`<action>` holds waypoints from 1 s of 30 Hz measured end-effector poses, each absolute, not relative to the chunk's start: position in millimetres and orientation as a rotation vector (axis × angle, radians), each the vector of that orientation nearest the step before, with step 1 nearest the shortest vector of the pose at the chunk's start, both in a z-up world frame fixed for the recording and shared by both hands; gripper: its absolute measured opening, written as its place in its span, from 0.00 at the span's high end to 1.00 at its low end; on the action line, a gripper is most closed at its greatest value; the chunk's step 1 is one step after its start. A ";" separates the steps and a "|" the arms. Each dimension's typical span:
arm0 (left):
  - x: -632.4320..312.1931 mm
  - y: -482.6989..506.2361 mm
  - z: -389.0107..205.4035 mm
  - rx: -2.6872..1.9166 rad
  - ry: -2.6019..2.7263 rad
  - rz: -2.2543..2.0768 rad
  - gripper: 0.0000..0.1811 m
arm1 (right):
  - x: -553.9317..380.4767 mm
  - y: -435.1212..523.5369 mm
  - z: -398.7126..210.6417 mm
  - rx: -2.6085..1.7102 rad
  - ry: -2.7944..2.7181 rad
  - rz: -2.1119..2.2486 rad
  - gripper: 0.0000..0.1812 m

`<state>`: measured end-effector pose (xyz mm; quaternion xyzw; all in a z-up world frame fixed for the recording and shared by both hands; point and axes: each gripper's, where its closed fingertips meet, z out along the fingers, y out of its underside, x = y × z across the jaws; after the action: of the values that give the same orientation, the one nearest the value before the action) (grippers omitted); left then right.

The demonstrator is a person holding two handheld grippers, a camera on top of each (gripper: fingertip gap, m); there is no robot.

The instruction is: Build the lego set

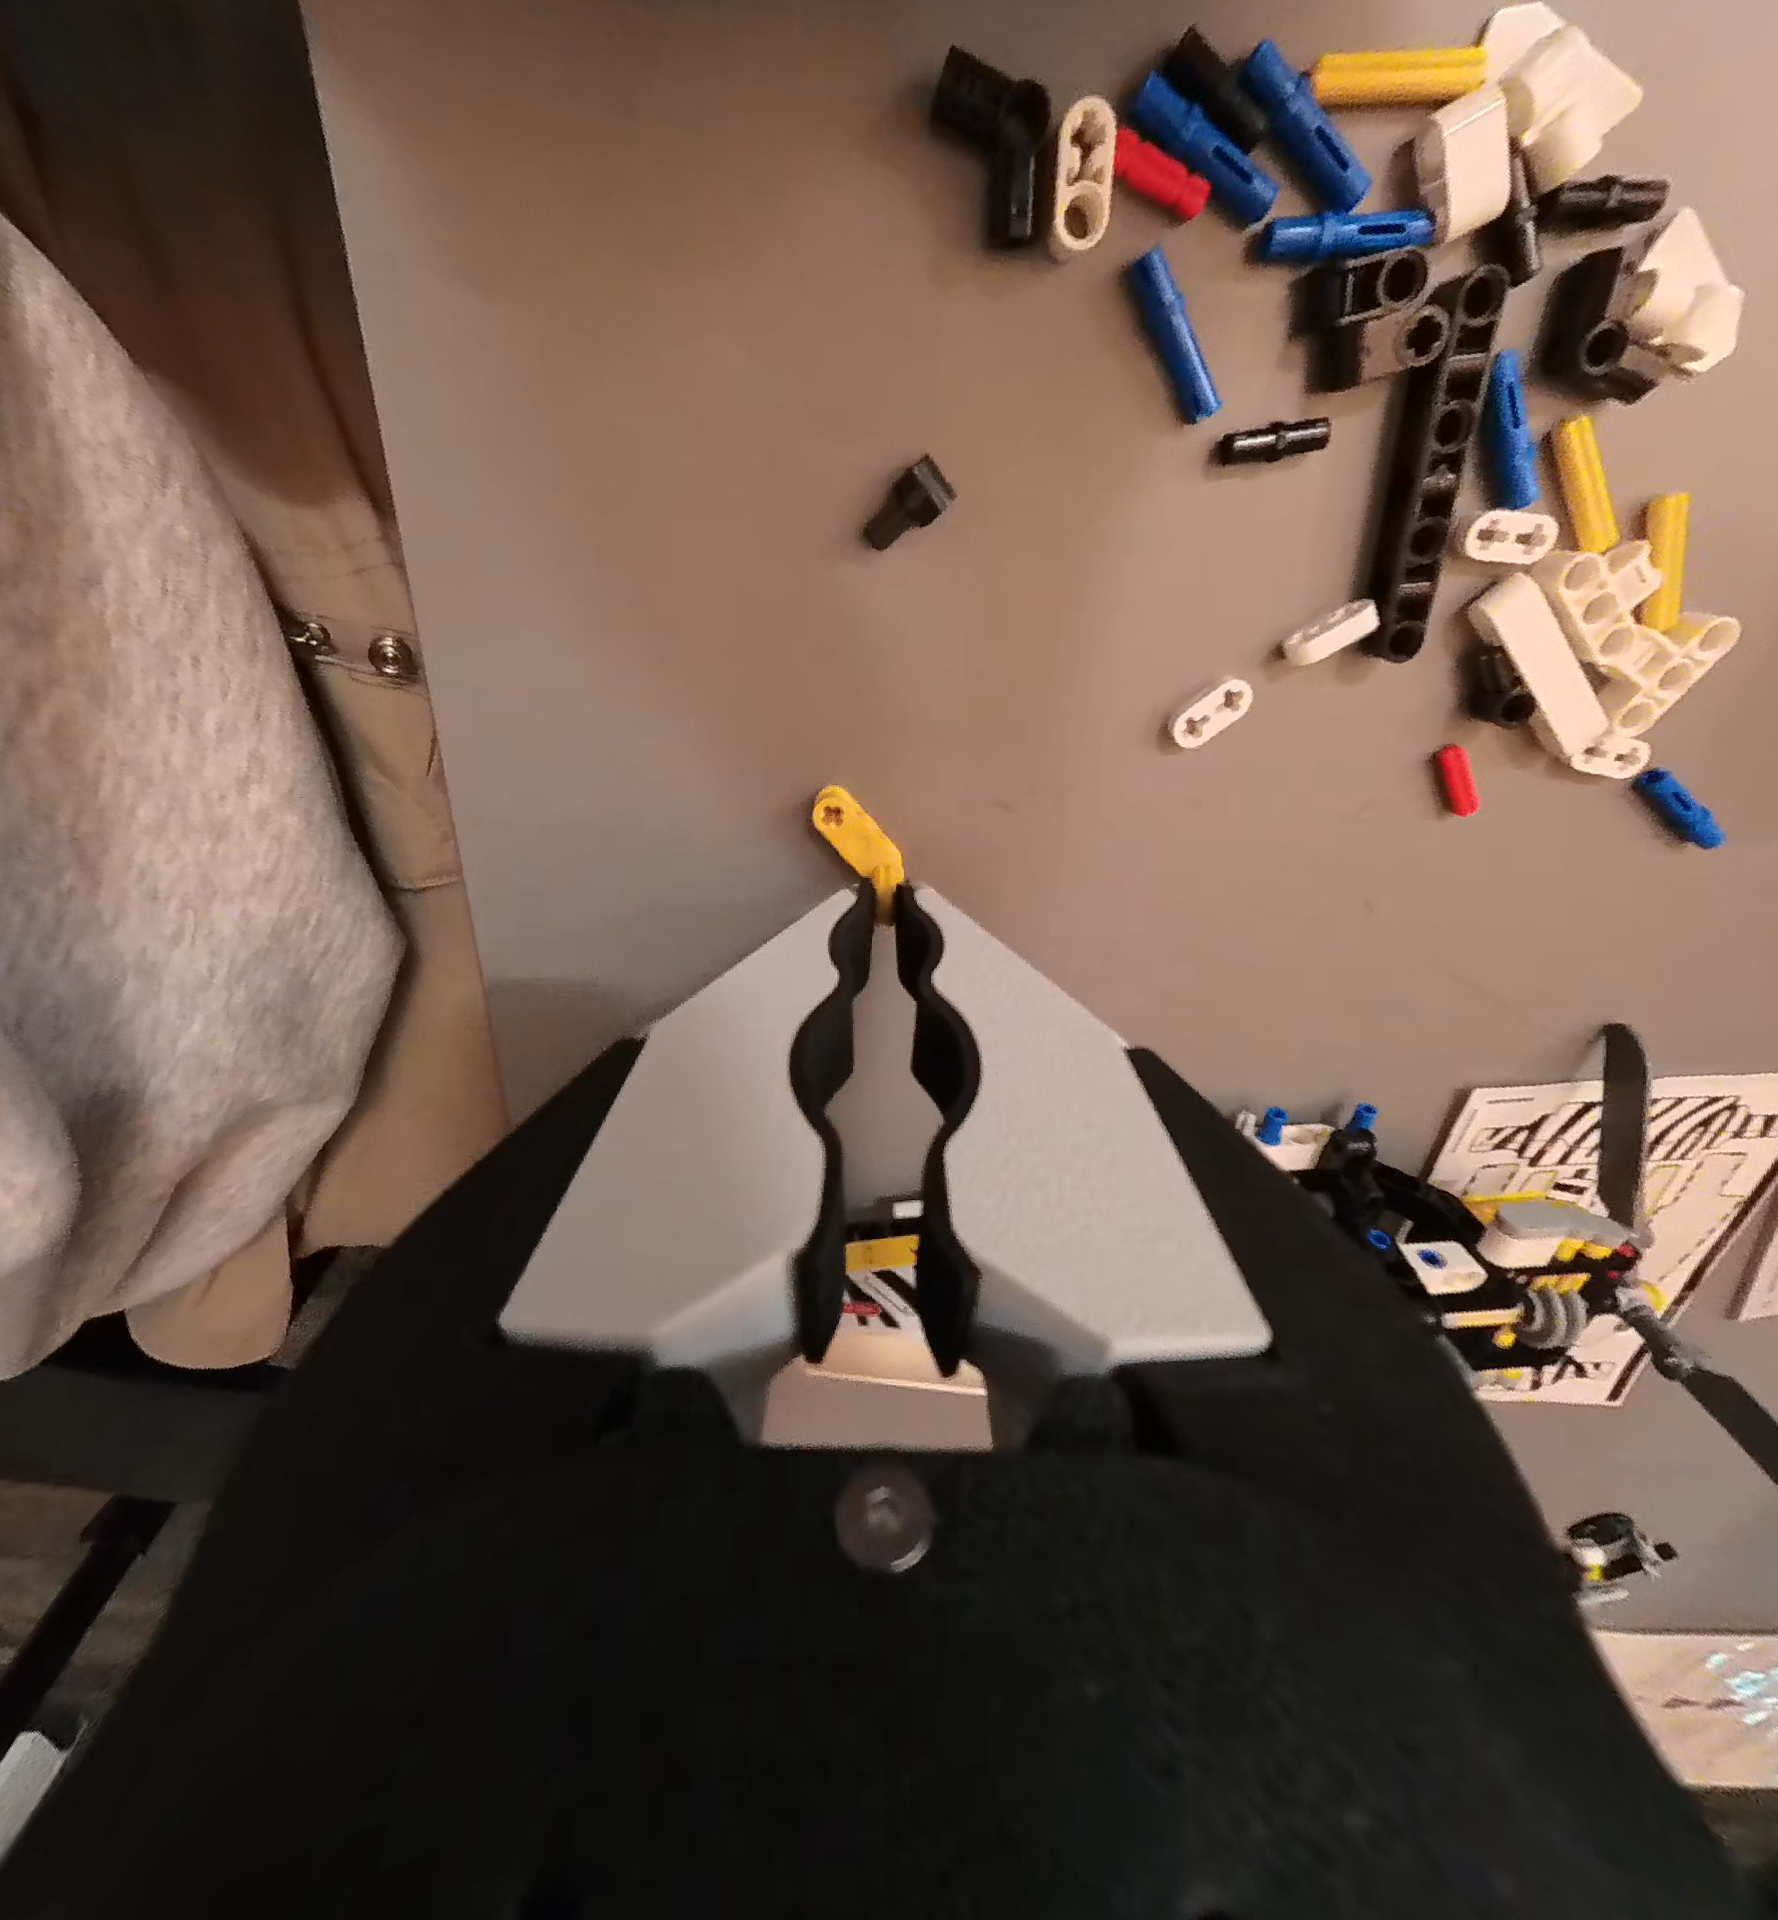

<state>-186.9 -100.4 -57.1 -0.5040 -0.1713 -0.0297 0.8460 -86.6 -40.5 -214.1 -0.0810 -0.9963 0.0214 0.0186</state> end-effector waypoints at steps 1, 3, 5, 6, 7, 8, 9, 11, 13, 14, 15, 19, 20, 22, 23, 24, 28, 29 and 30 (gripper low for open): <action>-187.1 -100.5 -57.1 -1.062 -0.363 -0.063 1.00 | -86.7 -40.6 -214.1 -0.247 -3.098 0.065 0.99; -187.3 -100.5 -57.2 -1.062 -0.365 -0.068 1.00 | -86.8 -40.8 -214.1 -0.243 -3.106 0.067 0.99; -187.4 -100.6 -57.2 -1.061 -0.366 -0.070 1.00 | -86.8 -40.9 -214.2 -0.235 -3.115 0.071 0.99; -187.4 -100.7 -57.3 -1.060 -0.366 -0.071 1.00 | -86.7 -41.0 -214.3 -0.228 -3.120 0.074 0.99; -187.4 -100.6 -57.3 -1.060 -0.366 -0.072 1.00 | -86.7 -41.0 -214.4 -0.213 -3.123 0.079 0.99; -187.4 -100.5 -57.4 -1.060 -0.367 -0.074 1.00 | -86.7 -40.9 -214.5 -0.202 -3.126 0.084 0.99; -187.5 -100.4 -57.4 -1.060 -0.367 -0.076 1.00 | -86.7 -40.9 -214.6 -0.193 -3.129 0.089 0.99; -187.5 -100.5 -57.5 -1.060 -0.368 -0.078 1.00 | -86.7 -40.7 -215.0 -0.157 -3.132 0.087 0.99; -187.8 -100.9 -57.3 -1.057 -0.370 -0.080 1.00 | -86.6 -40.7 -217.3 -0.123 -3.132 0.073 0.99; -188.0 -101.0 -57.4 -1.056 -0.370 -0.081 1.00 | -86.7 -40.8 -218.3 -0.105 -3.132 0.070 0.99; -188.1 -101.0 -57.6 -1.056 -0.372 -0.083 1.00 | -86.6 -40.6 -218.3 -0.094 -3.137 0.066 0.99; -188.7 -100.1 -58.7 -1.058 -0.378 -0.100 1.00 | -86.7 -40.1 -218.2 -0.120 -3.159 0.086 0.99; -188.8 -100.0 -58.8 -1.058 -0.379 -0.103 1.00 | -86.6 -39.9 -218.2 -0.125 -3.160 0.090 0.99; -189.4 -101.0 -58.3 -1.053 -0.382 -0.103 1.00 | -86.6 -40.2 -218.3 -0.152 -3.154 0.108 0.99; -189.9 -101.6 -58.2 -1.048 -0.384 -0.103 1.00 | -86.6 -40.1 -219.0 -0.175 -3.147 0.125 0.99; -190.5 -102.4 -57.9 -1.043 -0.387 -0.104 1.00 | -85.9 -39.3 -221.0 -0.195 -3.141 0.140 0.99; -194.8 -107.7 -57.2 -1.020 -0.410 -0.103 1.00 | -87.5 -36.8 -221.4 -0.241 -3.092 0.185 0.98; -196.6 -110.1 -57.1 -1.012 -0.419 -0.099 1.00 | -89.0 -35.8 -219.7 -0.241 -3.074 0.189 0.95; -198.8 -113.2 -56.6 -1.003 -0.427 -0.094 1.00 | -89.3 -35.6 -217.2 -0.250 -3.068 0.199 0.91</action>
<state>-198.8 -113.2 -56.6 -0.4767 -0.2031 -0.0446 0.8541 -89.3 -35.6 -217.2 -0.0810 -0.9942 0.0646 0.0283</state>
